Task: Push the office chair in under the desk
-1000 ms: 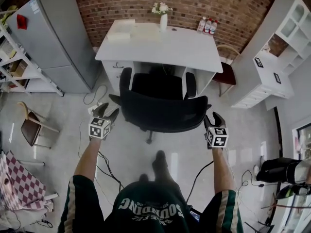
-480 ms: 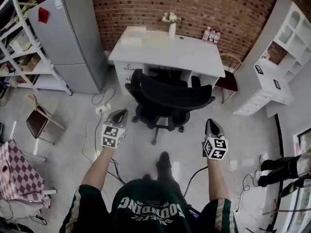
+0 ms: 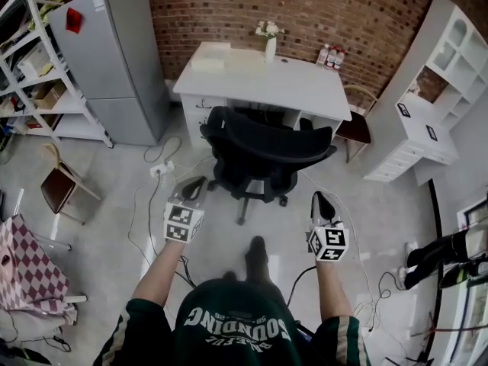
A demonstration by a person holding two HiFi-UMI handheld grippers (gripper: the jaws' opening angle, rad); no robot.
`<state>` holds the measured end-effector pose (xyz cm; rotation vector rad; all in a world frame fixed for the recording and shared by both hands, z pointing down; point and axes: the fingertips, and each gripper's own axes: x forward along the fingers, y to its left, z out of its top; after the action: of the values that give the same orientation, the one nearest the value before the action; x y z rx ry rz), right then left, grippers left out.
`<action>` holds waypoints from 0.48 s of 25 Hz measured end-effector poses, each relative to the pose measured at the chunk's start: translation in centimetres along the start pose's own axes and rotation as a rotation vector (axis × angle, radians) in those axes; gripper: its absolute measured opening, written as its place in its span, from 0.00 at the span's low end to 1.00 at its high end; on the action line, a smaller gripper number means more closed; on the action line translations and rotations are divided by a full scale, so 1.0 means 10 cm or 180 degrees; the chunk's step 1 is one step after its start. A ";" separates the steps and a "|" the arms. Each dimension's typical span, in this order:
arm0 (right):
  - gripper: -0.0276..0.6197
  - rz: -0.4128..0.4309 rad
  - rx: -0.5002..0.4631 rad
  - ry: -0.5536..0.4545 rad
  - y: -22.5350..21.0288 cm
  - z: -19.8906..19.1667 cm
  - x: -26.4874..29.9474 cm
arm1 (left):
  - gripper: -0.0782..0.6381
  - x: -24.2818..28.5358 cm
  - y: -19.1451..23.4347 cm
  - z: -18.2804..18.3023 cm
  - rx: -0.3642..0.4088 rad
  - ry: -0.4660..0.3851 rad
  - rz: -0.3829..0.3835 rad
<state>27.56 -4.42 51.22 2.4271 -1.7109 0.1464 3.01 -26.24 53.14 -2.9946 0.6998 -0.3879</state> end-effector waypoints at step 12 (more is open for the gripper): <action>0.04 0.0031 -0.0024 0.0061 0.07 -0.03 -0.06 | 0.12 -0.02 -0.07 -0.05 -0.0004 -0.0003 -0.0074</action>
<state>26.70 -3.99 51.46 2.4044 -1.7125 0.1638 3.00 -25.47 53.66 -3.0066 0.6659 -0.3875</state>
